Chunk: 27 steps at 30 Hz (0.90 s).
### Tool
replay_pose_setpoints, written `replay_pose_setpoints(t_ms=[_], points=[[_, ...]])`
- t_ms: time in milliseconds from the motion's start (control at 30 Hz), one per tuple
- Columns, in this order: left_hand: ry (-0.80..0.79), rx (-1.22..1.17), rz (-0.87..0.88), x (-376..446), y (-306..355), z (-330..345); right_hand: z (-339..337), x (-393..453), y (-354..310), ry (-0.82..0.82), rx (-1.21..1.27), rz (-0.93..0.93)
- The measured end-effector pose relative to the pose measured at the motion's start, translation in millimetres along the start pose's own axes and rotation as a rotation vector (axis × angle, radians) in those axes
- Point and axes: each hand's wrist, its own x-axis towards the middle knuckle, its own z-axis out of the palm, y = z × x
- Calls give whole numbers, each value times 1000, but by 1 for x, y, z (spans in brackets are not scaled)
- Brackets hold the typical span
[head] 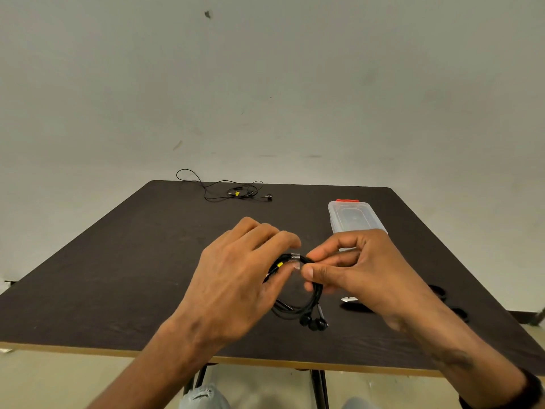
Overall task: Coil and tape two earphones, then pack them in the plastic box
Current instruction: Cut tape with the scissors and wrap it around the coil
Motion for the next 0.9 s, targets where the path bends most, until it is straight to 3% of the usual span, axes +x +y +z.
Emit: replay_pose_setpoints(t_ms=[100,167,633,733,900], points=[[0,-77,-12,0,-1,0,-1,1,0,5,-2,-2],[-16,-195,-112,1,-1,-1,-2,0,1,-1,5,-13],[-415,-1447,-1113,22,1,-12,-8,3,3,19,-225,-283],[-451,-1659,-1212,23,2,-11,-9,3,5,24,-253,-334],[-391,-1746,-1298,26,7,-8,-9,7,11,33,-251,-354]])
